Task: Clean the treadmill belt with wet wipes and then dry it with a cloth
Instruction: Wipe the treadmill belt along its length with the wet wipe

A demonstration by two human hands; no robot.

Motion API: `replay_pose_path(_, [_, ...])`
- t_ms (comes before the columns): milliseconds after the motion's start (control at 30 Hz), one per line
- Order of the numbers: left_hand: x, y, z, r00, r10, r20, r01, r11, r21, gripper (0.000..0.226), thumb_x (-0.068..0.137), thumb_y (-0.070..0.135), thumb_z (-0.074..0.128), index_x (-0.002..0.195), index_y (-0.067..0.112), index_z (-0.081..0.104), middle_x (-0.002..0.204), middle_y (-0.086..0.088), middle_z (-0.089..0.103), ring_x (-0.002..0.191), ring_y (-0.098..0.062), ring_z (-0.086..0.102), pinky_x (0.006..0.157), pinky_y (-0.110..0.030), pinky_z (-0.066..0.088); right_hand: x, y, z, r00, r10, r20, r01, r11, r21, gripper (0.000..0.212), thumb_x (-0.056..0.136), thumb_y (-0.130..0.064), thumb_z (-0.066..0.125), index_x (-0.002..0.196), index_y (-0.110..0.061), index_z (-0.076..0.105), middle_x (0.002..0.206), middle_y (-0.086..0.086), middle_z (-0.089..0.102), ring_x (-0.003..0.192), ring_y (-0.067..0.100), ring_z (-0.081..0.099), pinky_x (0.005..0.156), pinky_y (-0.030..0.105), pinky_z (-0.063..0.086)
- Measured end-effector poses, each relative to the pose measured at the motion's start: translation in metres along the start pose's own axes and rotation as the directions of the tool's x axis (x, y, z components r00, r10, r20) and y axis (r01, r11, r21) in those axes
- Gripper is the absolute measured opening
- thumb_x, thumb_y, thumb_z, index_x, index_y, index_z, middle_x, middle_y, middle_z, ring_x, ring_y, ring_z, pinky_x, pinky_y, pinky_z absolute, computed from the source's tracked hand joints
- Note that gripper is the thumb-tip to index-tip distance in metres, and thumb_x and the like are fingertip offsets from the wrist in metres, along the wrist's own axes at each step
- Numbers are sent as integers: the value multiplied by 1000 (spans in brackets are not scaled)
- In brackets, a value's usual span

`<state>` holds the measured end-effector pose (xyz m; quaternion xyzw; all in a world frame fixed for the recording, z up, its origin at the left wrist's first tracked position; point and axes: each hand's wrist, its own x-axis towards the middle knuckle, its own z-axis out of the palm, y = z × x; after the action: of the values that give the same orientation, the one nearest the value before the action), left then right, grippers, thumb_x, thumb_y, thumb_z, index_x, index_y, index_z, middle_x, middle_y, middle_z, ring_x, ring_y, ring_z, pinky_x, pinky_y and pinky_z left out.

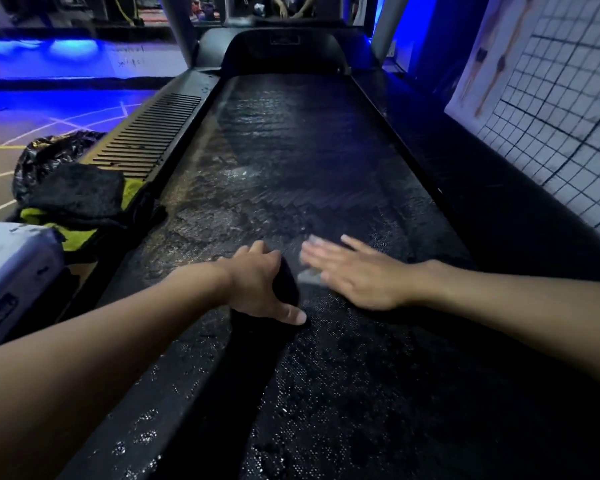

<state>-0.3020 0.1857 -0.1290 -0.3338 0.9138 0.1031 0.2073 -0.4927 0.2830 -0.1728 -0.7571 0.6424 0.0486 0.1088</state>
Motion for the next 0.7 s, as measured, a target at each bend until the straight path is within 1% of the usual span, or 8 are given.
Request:
replay_pose_path(67, [1,8,3,998,-56,-33,57,998,36,104,61,80,66,139,20,33,134,-8,31,132,-33,30,106,-52,35,5,5,-4,995,99,-1,-99,995,8,54,108,-37,11,158,-24,-1,165,-8,-12,148,6,-22,123,42,-10])
replay_pose_path(200, [7,20,3,997,-68,-34,71,994,79,96,67,74,68,138,20,33,139,-14,25,134,-36,26,107,-53,31,-18,-6,11,995,-100,-7,100,995,29,53,108,-38,12,158,-27,1,162,-14,-14,147,1,-22,120,31,-17])
replay_pose_path(267, [9,22,3,997,-71,-22,72,993,94,103,70,71,67,144,13,26,139,-17,23,135,-38,24,109,-50,30,-11,12,4,1000,-23,-3,23,1000,-5,51,108,-37,10,158,-31,2,163,-13,-14,147,2,-24,120,34,-16])
replay_pose_path(367, [11,23,2,1000,-23,-18,25,996,88,104,72,66,70,145,9,25,147,-12,18,139,-34,19,111,-52,30,-6,15,-2,992,123,-18,-123,992,23,53,108,-34,14,158,-24,0,165,-7,-12,148,6,-21,122,37,-12])
replay_pose_path(467, [13,23,-1,999,48,-14,-47,997,65,103,70,62,73,148,15,24,148,-6,22,141,-30,20,111,-53,31,-26,4,11,999,-44,-4,44,997,57,53,108,-36,17,158,-27,0,162,-14,-15,147,2,-22,120,31,-15])
replay_pose_path(533, [13,23,-6,998,61,19,-61,997,42,106,69,66,72,149,18,23,149,-7,24,141,-31,21,113,-49,31,-27,20,6,1000,-11,15,10,999,31,51,108,-39,12,157,-33,1,162,-15,-15,146,0,-24,119,33,-17])
replay_pose_path(633, [18,29,-7,999,16,42,-15,1000,-18,109,64,80,64,150,27,21,148,-8,24,141,-34,21,112,-52,31,-23,34,0,984,179,10,-179,984,18,52,107,-38,10,158,-30,1,165,-8,-14,147,4,-24,121,37,-16])
replay_pose_path(700, [21,40,-2,1000,-23,-8,23,999,27,107,65,82,61,149,31,20,147,-9,23,139,-36,21,109,-57,31,-37,23,9,997,77,4,-77,996,40,57,105,-45,8,158,-27,-1,163,-11,-16,146,3,-25,121,34,-16])
